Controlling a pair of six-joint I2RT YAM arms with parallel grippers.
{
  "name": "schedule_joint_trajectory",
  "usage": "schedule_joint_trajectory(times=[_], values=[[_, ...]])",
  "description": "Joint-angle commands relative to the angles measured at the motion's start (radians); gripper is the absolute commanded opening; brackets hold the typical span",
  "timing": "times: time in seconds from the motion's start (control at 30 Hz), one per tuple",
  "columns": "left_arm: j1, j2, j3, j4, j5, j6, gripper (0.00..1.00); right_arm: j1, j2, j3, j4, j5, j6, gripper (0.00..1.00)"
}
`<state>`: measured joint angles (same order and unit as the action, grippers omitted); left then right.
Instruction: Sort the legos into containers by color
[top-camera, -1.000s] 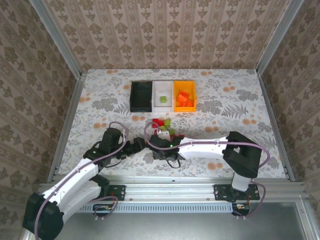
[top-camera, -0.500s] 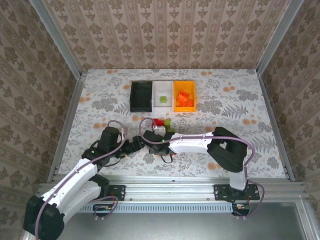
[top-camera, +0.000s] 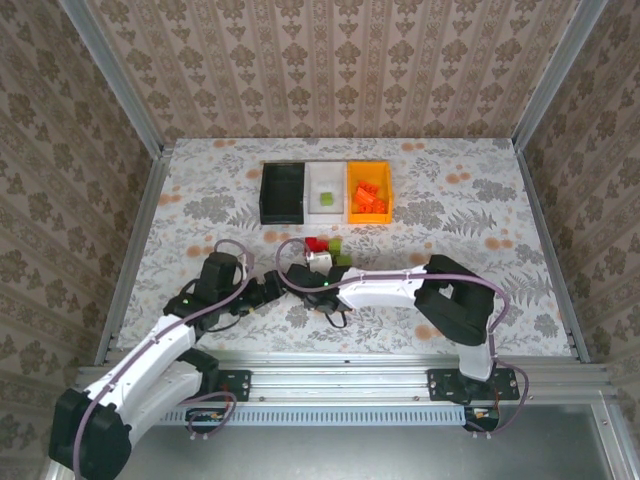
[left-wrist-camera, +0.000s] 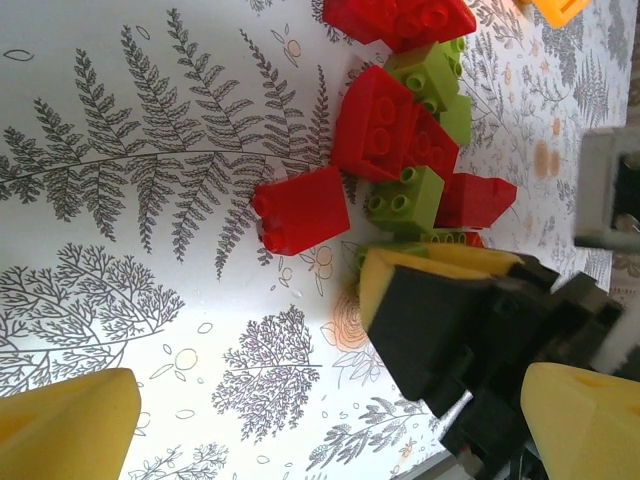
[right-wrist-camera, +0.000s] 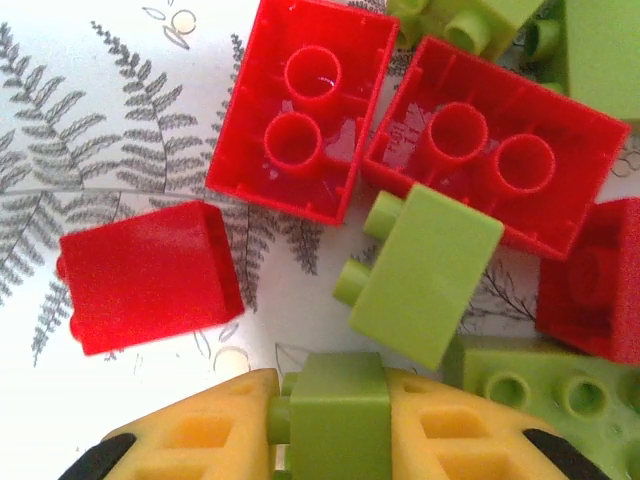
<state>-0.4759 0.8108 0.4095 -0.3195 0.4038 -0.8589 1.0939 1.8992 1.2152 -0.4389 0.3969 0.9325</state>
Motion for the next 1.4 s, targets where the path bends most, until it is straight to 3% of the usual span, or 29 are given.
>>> schedule_joint_trajectory(times=[0.0,0.1,0.27,0.4,0.53,0.8,0.97,1.03,1.1,1.27,1.37], values=[[0.005,0.010,0.034,0.002,0.023,0.022,1.00,0.027,-0.115,0.002,-0.059,0.057,-0.051,0.27],[0.003,0.019,0.021,0.027,0.024,0.010,1.00,0.007,-0.190,0.024,-0.092,0.092,-0.117,0.28],[-0.009,0.053,-0.010,0.071,0.025,-0.012,0.98,-0.164,-0.205,0.112,-0.046,0.067,-0.320,0.28],[-0.043,0.071,0.000,0.056,-0.011,0.002,0.96,-0.315,-0.039,0.300,-0.034,-0.020,-0.450,0.28],[-0.102,0.113,0.078,-0.111,-0.139,0.086,0.93,-0.407,0.166,0.559,-0.137,-0.053,-0.507,0.27],[-0.136,0.248,0.193,-0.243,-0.236,0.236,0.87,-0.466,0.465,0.954,-0.309,-0.085,-0.537,0.29],[-0.138,0.301,0.223,-0.243,-0.223,0.277,0.87,-0.482,0.496,0.974,-0.308,-0.096,-0.518,0.33],[-0.139,0.328,0.238,-0.245,-0.208,0.302,0.87,-0.491,0.500,0.985,-0.309,-0.125,-0.510,0.41],[-0.142,0.362,0.263,-0.249,-0.180,0.333,0.87,-0.493,0.485,0.983,-0.292,-0.159,-0.523,0.42],[-0.159,0.451,0.343,-0.274,-0.192,0.398,0.82,-0.483,0.380,0.935,-0.246,-0.205,-0.531,0.44],[-0.211,0.531,0.434,-0.311,-0.253,0.443,0.79,-0.473,0.240,0.795,-0.181,-0.209,-0.529,0.47]])
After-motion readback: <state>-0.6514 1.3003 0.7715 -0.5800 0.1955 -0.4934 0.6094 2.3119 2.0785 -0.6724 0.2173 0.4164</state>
